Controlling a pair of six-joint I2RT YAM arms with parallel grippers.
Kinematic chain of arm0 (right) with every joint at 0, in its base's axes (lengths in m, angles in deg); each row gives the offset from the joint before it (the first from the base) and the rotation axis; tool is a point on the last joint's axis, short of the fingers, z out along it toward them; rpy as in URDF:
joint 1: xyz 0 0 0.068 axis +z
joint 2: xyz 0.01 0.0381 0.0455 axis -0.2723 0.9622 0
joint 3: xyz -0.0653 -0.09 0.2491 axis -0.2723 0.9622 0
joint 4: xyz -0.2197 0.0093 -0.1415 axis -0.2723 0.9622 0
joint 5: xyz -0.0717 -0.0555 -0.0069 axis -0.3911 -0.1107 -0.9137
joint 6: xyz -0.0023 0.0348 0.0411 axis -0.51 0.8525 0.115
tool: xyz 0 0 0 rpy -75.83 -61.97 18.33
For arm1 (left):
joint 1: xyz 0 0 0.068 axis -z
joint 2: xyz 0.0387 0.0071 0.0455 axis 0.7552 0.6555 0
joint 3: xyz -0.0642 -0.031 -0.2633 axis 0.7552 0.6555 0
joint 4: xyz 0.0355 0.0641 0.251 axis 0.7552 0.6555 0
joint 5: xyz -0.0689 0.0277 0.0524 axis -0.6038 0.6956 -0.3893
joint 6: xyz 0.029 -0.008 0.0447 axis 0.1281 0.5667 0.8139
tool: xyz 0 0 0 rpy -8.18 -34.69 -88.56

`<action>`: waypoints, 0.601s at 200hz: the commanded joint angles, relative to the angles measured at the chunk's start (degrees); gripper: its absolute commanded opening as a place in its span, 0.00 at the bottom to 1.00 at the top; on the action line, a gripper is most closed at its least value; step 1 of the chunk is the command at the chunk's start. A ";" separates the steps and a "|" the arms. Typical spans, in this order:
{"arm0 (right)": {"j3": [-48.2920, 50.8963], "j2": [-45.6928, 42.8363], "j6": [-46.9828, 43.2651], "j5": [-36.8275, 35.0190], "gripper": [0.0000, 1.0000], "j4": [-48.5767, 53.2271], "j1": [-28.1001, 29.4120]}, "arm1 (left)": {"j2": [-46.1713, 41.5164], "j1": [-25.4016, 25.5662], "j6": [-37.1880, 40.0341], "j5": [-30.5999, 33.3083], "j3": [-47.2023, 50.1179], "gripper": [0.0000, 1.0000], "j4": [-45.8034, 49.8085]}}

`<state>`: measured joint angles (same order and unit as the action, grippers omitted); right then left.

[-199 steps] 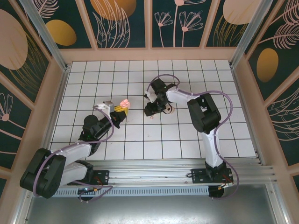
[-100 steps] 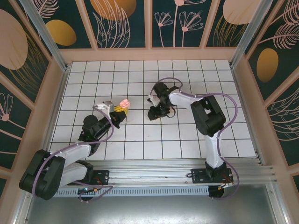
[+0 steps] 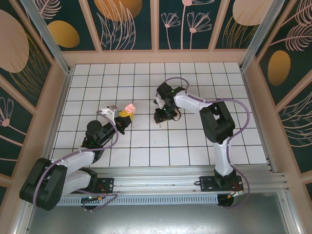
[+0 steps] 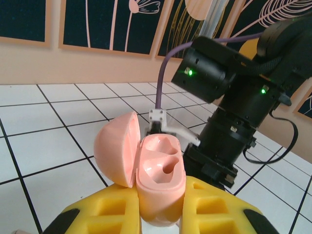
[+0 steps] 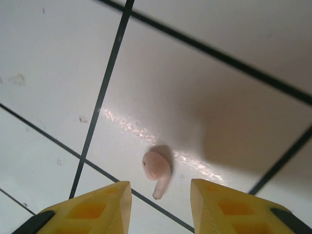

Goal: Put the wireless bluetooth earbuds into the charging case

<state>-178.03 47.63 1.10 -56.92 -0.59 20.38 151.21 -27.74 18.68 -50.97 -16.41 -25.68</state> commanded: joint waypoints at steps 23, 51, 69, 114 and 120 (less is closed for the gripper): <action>-5.86 0.16 2.72 -7.53 0.37 7.09 1.68 | -1.13 -0.48 1.33 0.37 -1.16 0.15 0.05; -9.61 2.80 2.42 -9.44 0.37 9.62 3.04 | -1.00 -0.47 1.37 0.50 -1.44 0.15 0.16; -11.49 4.48 2.13 -10.00 0.37 10.84 3.93 | -0.94 -0.47 1.37 0.46 -1.48 0.15 0.12; -14.45 7.74 1.90 -12.00 0.36 13.33 5.35 | -1.03 -0.43 1.58 0.44 -1.62 0.15 0.46; -14.63 8.00 1.82 -12.20 0.37 13.46 5.46 | -0.98 -0.42 1.57 0.46 -1.70 0.15 0.47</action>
<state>-190.49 53.84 2.57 -66.62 8.98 25.17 150.83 -27.74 19.14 -50.97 -16.41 -25.33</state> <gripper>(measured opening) 0.365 0.170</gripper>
